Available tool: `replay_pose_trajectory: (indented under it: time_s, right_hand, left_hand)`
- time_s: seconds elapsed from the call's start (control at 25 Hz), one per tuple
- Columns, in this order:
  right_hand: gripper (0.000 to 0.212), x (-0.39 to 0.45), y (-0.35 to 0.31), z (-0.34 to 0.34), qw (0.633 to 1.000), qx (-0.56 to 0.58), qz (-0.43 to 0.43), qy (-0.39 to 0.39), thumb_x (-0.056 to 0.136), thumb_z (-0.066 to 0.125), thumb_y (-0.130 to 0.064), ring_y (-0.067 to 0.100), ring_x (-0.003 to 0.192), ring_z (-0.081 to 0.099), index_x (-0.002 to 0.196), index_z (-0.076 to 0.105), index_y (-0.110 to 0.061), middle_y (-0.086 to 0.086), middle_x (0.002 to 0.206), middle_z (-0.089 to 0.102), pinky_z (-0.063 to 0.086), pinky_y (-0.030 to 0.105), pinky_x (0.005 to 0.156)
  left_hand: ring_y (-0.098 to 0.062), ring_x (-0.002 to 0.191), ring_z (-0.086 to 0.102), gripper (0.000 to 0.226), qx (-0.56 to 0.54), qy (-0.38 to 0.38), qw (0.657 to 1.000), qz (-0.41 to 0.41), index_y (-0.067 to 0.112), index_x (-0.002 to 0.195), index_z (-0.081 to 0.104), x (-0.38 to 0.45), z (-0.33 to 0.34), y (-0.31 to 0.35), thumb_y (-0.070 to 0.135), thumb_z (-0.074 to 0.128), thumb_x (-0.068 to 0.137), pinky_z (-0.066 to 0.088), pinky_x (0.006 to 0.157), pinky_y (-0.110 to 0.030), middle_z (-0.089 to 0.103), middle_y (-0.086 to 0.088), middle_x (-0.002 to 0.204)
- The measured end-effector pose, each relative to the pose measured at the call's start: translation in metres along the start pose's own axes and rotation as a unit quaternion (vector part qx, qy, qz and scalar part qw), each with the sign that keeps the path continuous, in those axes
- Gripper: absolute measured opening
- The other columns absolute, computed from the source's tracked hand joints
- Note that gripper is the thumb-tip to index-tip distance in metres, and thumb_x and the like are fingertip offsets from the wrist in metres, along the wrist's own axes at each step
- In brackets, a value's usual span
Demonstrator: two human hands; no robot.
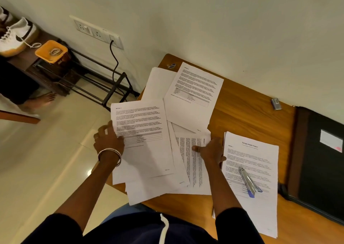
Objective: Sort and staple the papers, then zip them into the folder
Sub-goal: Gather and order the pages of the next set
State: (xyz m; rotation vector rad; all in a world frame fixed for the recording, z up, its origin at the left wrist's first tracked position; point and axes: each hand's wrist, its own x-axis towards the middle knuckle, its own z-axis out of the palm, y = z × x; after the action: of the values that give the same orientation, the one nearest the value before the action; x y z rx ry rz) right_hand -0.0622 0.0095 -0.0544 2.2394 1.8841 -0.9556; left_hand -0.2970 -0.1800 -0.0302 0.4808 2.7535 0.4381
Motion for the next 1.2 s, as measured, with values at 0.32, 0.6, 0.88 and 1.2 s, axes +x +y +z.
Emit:
replay_pose_trajectory:
  time_s: [0.32, 0.6, 0.88, 1.2]
  right_hand:
    - [0.021, 0.000, -0.011, -0.058, 0.981, 0.188, -0.052, -0.017, 0.081, 0.075, -0.018, 0.027, 0.079, 0.067, 0.073, 0.055, -0.017, 0.008, 0.085, 0.068, 0.056, 0.045, 0.079]
    - [0.010, -0.065, -0.087, -0.138, 0.907, 0.022, -0.368, 0.204, 0.093, 0.054, -0.017, 0.015, 0.063, 0.058, 0.102, 0.052, -0.013, -0.003, 0.079, 0.059, 0.038, 0.022, 0.049]
    - [0.022, -0.077, -0.125, -0.156, 0.764, 0.447, -0.370, 0.283, 0.098, 0.048, -0.011, -0.002, 0.076, 0.062, 0.114, 0.058, -0.001, -0.010, 0.090, 0.063, 0.047, 0.011, 0.061]
    - [0.009, -0.044, -0.014, -0.017, 0.945, 0.310, -0.050, 0.093, 0.098, 0.049, -0.025, 0.023, 0.093, 0.063, 0.104, 0.048, -0.019, -0.001, 0.094, 0.058, 0.050, 0.032, 0.074]
  left_hand:
    - [-0.028, 0.134, -0.036, 0.101, 0.216, -0.251, 0.902, 0.278, 0.052, 0.136, -0.024, -0.052, 0.047, 0.029, 0.061, 0.057, 0.077, -0.007, 0.102, -0.070, -0.044, 0.008, 0.142]
    - [-0.030, 0.137, -0.033, 0.105, 0.227, -0.264, 0.902, 0.256, 0.050, 0.134, -0.028, -0.058, 0.055, 0.029, 0.063, 0.058, 0.076, -0.002, 0.101, -0.073, -0.044, 0.009, 0.143]
    - [-0.027, 0.142, -0.019, 0.089, 0.184, -0.271, 0.910, 0.254, 0.043, 0.146, -0.002, -0.056, 0.046, 0.031, 0.061, 0.054, 0.079, 0.005, 0.106, -0.067, -0.026, 0.008, 0.153]
    - [-0.034, 0.099, 0.065, 0.061, -0.640, -0.283, 0.692, -0.178, 0.020, 0.116, 0.060, -0.046, -0.002, 0.053, 0.066, 0.033, 0.086, 0.049, 0.088, -0.056, 0.070, -0.011, 0.105]
